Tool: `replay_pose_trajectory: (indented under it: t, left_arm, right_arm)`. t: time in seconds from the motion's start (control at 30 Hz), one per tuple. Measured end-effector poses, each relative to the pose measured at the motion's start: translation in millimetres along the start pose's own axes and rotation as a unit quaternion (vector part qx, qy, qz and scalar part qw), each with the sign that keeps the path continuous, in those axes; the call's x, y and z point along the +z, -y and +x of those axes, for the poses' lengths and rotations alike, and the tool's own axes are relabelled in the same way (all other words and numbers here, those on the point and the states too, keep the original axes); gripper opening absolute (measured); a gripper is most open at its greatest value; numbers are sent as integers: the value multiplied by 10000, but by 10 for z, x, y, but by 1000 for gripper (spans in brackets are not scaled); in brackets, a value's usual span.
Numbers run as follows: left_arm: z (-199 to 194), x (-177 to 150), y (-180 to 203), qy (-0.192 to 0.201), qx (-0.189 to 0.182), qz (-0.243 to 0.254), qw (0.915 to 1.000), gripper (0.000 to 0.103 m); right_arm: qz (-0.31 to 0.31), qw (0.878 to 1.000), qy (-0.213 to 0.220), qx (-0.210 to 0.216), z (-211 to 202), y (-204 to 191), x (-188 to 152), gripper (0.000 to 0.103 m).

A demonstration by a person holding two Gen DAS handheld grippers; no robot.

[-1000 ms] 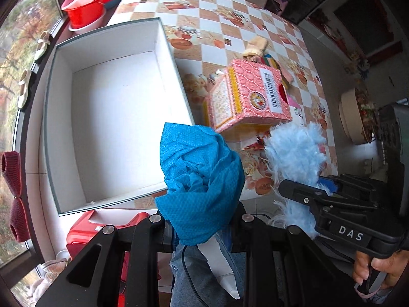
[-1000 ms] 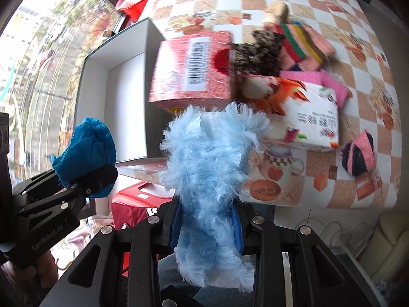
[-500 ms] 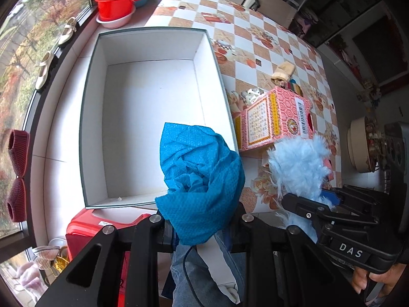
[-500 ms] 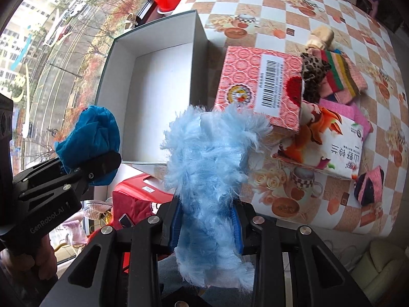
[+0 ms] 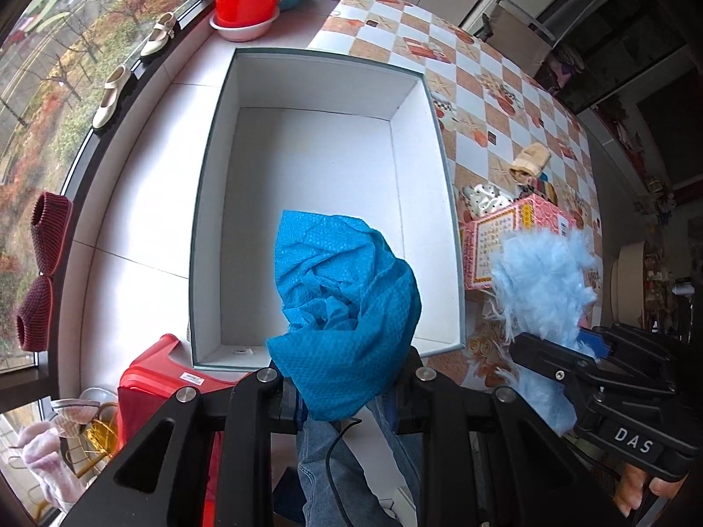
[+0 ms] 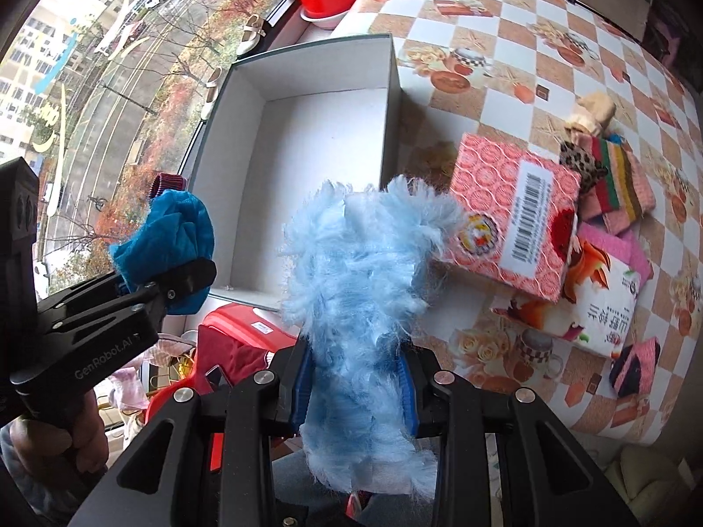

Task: Organize soft objects
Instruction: 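Carry the blue cloth and fluffy duster in both tools over the white box, then lower both items into the white box and open both tools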

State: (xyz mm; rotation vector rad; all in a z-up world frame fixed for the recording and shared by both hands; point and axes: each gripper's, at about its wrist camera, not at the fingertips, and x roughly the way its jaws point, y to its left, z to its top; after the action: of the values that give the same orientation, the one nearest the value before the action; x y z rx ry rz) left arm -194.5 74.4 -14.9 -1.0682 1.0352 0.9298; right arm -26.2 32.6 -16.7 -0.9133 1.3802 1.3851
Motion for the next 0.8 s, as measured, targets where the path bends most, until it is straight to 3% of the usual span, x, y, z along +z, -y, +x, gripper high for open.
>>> replay_pose_trajectory:
  t: [0.8]
  left_arm:
    - [290, 235, -261, 18, 565, -382, 9977, 27]
  right_arm:
    - [-233, 9996, 77, 139, 287, -374, 488, 34]
